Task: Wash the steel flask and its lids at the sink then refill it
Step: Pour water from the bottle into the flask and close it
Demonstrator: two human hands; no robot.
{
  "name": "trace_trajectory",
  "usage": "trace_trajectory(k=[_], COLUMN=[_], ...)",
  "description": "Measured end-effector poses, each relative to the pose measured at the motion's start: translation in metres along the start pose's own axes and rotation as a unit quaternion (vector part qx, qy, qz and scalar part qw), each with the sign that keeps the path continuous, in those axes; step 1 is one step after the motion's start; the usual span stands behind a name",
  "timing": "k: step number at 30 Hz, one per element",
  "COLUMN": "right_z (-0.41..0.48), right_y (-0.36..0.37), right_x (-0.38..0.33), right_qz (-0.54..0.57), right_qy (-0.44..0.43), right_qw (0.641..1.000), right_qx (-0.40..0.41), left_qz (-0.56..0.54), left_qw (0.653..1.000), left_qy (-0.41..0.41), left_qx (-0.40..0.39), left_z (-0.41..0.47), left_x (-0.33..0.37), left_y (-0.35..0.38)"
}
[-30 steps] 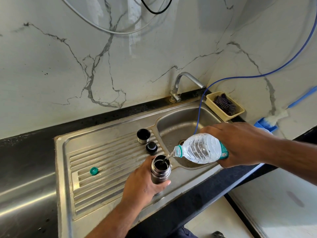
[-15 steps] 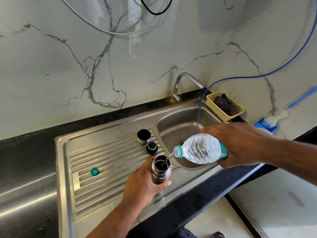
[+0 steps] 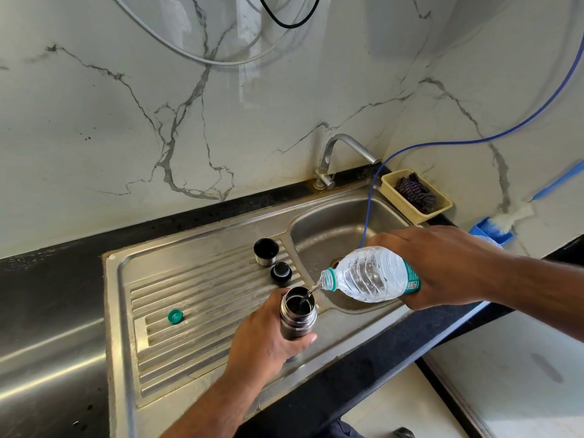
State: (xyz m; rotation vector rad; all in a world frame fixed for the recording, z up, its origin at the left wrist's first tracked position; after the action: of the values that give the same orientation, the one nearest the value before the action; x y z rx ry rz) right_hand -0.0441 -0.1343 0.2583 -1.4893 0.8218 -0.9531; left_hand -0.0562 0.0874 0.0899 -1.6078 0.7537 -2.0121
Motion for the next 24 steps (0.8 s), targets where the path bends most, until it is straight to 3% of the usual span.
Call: trace_trajectory(k=[24], right_z=[0.0046], right_y=[0.0010], right_x=[-0.0008], right_qz=[0.001], right_qy=[-0.003], right_qw=[1.000], right_qx=[0.006], left_qz=[0.010], left_qw=[1.000], left_qy=[0.006], left_qx=[-0.006], left_z=[0.0023], left_x=[-0.0019], left_y=[0.0014])
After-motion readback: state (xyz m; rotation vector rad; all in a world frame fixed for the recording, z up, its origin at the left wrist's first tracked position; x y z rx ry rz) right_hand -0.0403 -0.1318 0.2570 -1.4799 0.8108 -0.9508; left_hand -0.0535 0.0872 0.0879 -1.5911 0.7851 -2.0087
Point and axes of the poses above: each hand's wrist, its own z-axis towards the middle knuckle, its own y-axis out of the palm, x = y × z, the point moved 7 cm from there along z, towards the middle knuckle, and after that the axes turned 15 degrees about x, right-handed, at the moved point
